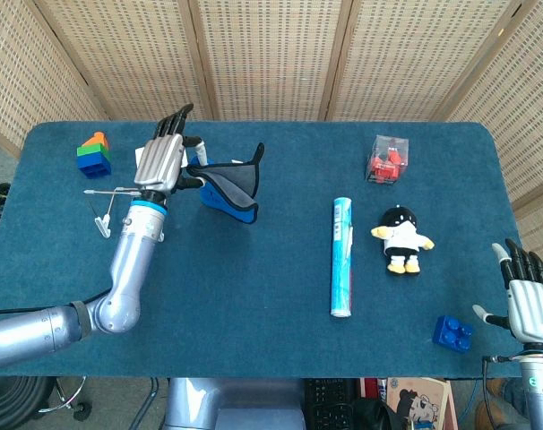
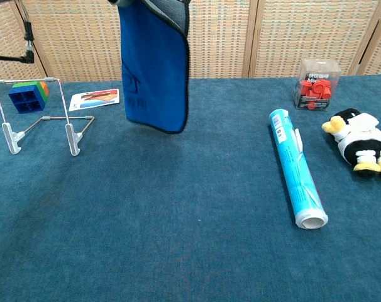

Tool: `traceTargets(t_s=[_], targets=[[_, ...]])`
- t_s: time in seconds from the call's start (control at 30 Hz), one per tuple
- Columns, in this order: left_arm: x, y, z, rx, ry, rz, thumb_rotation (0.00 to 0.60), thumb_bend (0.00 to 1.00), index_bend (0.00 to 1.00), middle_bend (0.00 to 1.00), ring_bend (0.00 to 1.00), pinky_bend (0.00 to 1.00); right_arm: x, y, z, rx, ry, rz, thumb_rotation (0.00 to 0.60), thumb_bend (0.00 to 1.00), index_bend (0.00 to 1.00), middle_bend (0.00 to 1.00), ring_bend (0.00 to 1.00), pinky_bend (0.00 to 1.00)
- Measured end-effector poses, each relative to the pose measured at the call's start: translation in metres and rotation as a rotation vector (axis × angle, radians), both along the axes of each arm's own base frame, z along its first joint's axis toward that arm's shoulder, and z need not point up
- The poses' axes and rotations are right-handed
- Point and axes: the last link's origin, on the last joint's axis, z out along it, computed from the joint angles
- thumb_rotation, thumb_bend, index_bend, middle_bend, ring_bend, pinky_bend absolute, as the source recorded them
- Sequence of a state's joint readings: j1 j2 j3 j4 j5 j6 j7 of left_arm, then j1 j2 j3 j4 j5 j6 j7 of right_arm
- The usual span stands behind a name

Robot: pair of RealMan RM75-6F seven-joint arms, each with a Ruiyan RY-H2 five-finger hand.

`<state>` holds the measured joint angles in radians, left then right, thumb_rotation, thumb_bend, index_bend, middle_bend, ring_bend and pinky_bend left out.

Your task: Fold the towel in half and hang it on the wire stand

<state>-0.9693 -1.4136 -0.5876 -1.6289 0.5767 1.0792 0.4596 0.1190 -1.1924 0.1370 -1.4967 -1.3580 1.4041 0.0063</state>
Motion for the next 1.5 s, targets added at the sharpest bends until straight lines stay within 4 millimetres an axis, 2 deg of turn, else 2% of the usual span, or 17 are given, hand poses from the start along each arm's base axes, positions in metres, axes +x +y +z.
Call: traceTargets(t_s=[0.17,0.37,0.53,0.8,1.1,1.5], targets=[[-0.017,0.014,0.017,0.032,-0.079,0.018,0.6,0.79,0.89,0.0,0.0,0.0,0.0,0.0,-0.001,0.003,0.007,-0.004,0.6,0.0,0.0,0.0,0.0,0.0],[-0.056,0.025,0.039,0.06,-0.172,0.077,0.6,0.8,0.89,0.0,0.0,0.0,0.001,0.001,-0.003,0.006,0.012,-0.005,0.6,0.0,0.0,0.0,0.0,0.0],[-0.095,0.024,0.061,0.076,-0.249,0.135,0.6,0.79,0.89,0.0,0.0,0.0,0.002,0.001,-0.005,0.01,0.013,-0.002,0.6,0.0,0.0,0.0,0.0,0.0],[-0.152,0.006,0.089,0.087,-0.309,0.203,0.6,0.79,0.89,0.0,0.0,0.0,0.006,0.001,-0.009,0.023,0.018,0.009,0.6,0.0,0.0,0.0,0.0,0.0],[-0.195,-0.012,0.098,0.069,-0.285,0.252,0.6,0.79,0.89,0.0,0.0,0.0,0.008,0.002,-0.013,0.035,0.026,0.018,0.6,0.0,0.0,0.0,0.0,0.0],[-0.229,-0.042,0.109,-0.001,-0.08,0.312,0.6,0.79,0.89,0.0,0.0,0.0,0.009,0.003,-0.013,0.037,0.028,0.019,0.6,0.0,0.0,0.0,0.0,0.0]])
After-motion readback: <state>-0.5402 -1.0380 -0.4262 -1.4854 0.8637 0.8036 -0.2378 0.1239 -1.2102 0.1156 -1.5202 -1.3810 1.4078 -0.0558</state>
